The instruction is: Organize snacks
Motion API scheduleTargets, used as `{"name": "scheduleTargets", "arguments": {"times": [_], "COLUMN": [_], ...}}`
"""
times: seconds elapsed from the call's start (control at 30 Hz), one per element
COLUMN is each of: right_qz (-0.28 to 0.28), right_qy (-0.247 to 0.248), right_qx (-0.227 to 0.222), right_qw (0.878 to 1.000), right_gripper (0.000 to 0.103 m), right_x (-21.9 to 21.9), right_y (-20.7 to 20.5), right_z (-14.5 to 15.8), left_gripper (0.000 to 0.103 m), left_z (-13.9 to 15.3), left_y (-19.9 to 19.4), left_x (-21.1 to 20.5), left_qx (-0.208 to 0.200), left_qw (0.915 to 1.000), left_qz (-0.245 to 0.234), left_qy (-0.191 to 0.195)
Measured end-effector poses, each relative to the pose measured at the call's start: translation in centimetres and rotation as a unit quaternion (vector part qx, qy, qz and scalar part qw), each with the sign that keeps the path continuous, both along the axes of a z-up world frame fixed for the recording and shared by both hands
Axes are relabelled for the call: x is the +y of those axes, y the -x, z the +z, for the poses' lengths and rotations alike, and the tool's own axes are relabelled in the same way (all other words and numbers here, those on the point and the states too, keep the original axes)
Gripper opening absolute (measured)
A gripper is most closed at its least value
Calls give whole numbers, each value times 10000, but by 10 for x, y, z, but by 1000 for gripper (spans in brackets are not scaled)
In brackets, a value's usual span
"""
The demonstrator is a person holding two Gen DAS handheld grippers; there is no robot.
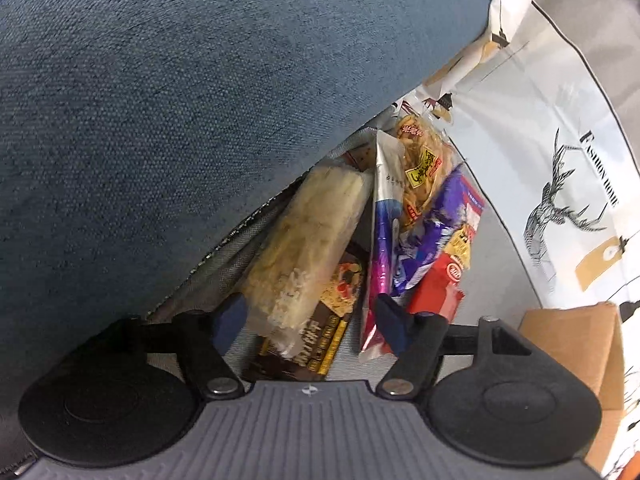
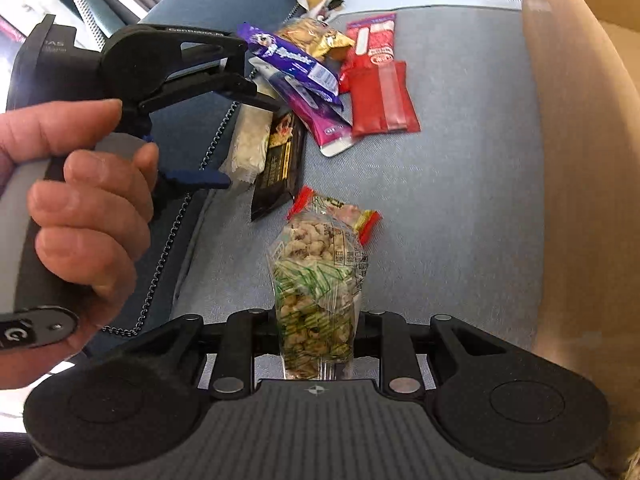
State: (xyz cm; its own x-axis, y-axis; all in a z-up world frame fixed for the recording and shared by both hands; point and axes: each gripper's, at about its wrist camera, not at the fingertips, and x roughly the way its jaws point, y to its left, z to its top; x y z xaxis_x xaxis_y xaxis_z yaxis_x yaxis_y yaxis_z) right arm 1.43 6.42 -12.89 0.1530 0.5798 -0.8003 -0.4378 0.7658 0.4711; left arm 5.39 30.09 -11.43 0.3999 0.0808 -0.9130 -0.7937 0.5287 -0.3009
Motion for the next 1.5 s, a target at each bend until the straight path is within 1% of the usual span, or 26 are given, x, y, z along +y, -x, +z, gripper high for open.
{"name": "scheduleTargets", "arguments": {"times": [0.03, 0.07, 0.1, 0.13, 0.2, 0.27, 0.4, 0.43, 0.47, 0.5, 0.57, 0.67, 0.7, 0.77, 0.83, 0.87, 0.9, 0.93, 0.97, 1.0, 1.1, 1.17, 1.23, 1.3, 1.37, 1.5], "right_qz": [-4, 2, -4, 6, 17, 42, 79, 87, 93, 105, 117, 133, 130, 127, 135, 151, 171, 186, 188, 189, 183, 205, 270, 370, 506, 735], "right_qy": [18, 30, 47, 47, 33, 62, 219, 259, 319, 388, 509, 633, 649, 669, 750, 795, 838, 878, 911, 931, 1003, 1039, 1084, 1158, 1261, 1429], "right_qx": [-2, -2, -8, -10, -42, -114, -317, -358, -405, -455, -570, -741, -763, -777, -824, -864, -908, -948, -982, -1010, -1071, -1103, -1113, -1101, -1134, -1256], "right_qw": [10000, 10000, 10000, 10000, 10000, 9999, 9992, 9990, 9986, 9982, 9970, 9952, 9949, 9946, 9937, 9930, 9922, 9914, 9908, 9903, 9890, 9882, 9875, 9865, 9842, 9790], "right_gripper": [27, 27, 28, 28, 29, 29, 32, 33, 34, 39, 50, 61, 65, 70, 74, 78, 79, 79, 81, 84, 89, 90, 93, 94, 96, 97], "right_x": [1, -1, -1, 0, 0, 2, 7, 9, 11, 12, 15, 20, 20, 19, 20, 20, 21, 22, 23, 23, 25, 27, 30, 34, 37, 40], "right_y": [2, 3, 4, 3, 5, 5, 6, 5, 5, 7, 10, 12, 12, 11, 10, 11, 11, 12, 12, 12, 10, 10, 11, 14, 17, 22], "right_z": [0, 1, 1, 2, 5, 7, 8, 7, 7, 7, 8, 11, 12, 12, 11, 12, 12, 12, 12, 12, 10, 8, 6, 4, 1, -2], "left_gripper": [53, 47, 34, 29, 26, 25, 24, 16, 4, 0, 0, 0, 1, 2, 19, 24, 33, 37, 38, 41, 50, 53, 64, 66, 66, 67], "left_z": [0, 1, 1, 2, 6, 8, 11, 13, 15, 15, 15, 14, 14, 19, 24, 27, 28, 29, 30, 31, 31, 28, 23, 17, 13, 1], "left_y": [0, -1, 0, 0, -2, -2, -6, -5, -4, -3, -1, 2, 3, 0, -1, 0, 1, 2, 3, 3, 4, 0, -8, -15, -19, -24], "left_x": [-1, -2, -2, -3, -4, -5, -4, -9, -8, -8, -11, -11, -10, -10, -8, -6, -5, -2, 0, 2, 4, 0, -5, -12, -16, -20], "left_qx": [51, 78, 98, 89, 64, 19, -77, -127, -188, -228, -297, -275, -281, -310, -351, -360, -373, -405, -433, -438, -412, -340, -251, -93, 45, 225], "left_qw": [9999, 9998, 9997, 9996, 9993, 9992, 9991, 9989, 9984, 9977, 9960, 9956, 9959, 9967, 9970, 9970, 9971, 9972, 9972, 9973, 9976, 9974, 9964, 9944, 9929, 9901], "left_qz": [-31, -59, -79, -116, -221, -278, -412, -457, -513, -572, -682, -672, -652, -663, -650, -646, -625, -582, -544, -515, -524, -628, -809, -1031, -1117, -1248], "left_qy": [-94, -161, -207, -236, -309, -287, -33, 42, 143, 270, 499, 587, 555, 366, 226, 216, 218, 256, 286, 281, 191, 91, -16, -201, -405, -596]}}
